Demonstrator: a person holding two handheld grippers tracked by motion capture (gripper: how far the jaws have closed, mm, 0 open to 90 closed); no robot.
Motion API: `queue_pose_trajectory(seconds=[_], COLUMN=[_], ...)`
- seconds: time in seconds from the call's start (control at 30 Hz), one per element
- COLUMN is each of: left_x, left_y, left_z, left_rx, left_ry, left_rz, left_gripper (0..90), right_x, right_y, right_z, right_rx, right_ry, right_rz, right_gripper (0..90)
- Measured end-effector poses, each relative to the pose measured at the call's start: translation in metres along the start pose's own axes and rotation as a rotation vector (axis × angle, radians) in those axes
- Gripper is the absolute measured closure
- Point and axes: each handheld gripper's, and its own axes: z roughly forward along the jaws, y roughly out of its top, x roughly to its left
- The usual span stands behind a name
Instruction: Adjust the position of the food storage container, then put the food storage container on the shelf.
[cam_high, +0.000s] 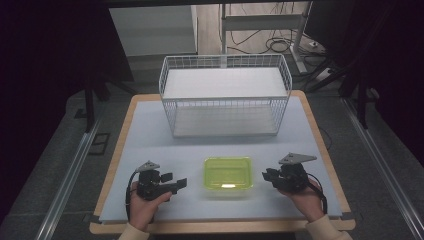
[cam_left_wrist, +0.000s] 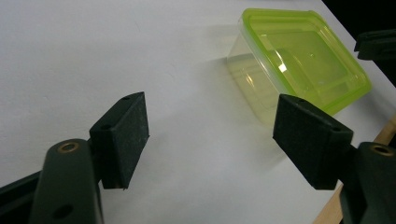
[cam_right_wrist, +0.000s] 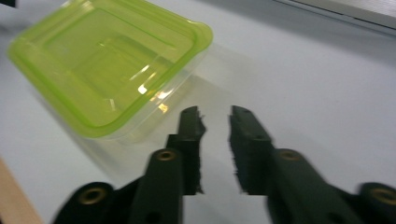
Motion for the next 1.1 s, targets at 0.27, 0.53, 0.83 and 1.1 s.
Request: queue_pose_trajectory(seconds=[0.27, 0.53, 0.83, 1.1], left_x=[0.002, 0.0, -0.004, -0.004], left_y=[0.002, 0.005, 0.007, 0.013], left_z=[-0.002, -0.005, -0.001, 0.012], left_rx=[0.001, -0.006, 0.0, 0.035], left_ry=[-0.012, -0.034, -0.07, -0.186], left_rz=[-0.007, -0.011, -0.043, -0.127], left_gripper=[26.0, 26.0, 26.2, 28.1], right_x=[-0.004, -0.005, -0.008, -0.005], right_y=[-0.002, -0.001, 0.0, 0.007], right_z=[-0.004, -0.007, -0.006, 0.001], right_rx=[-0.085, -0.13, -0.128, -0.087], right_ry=[0.104, 0.138, 0.174, 0.195], right_rz=[0.069, 0.076, 0.13, 0.164], right_gripper=[32.2, 27.0, 32.5, 36.6])
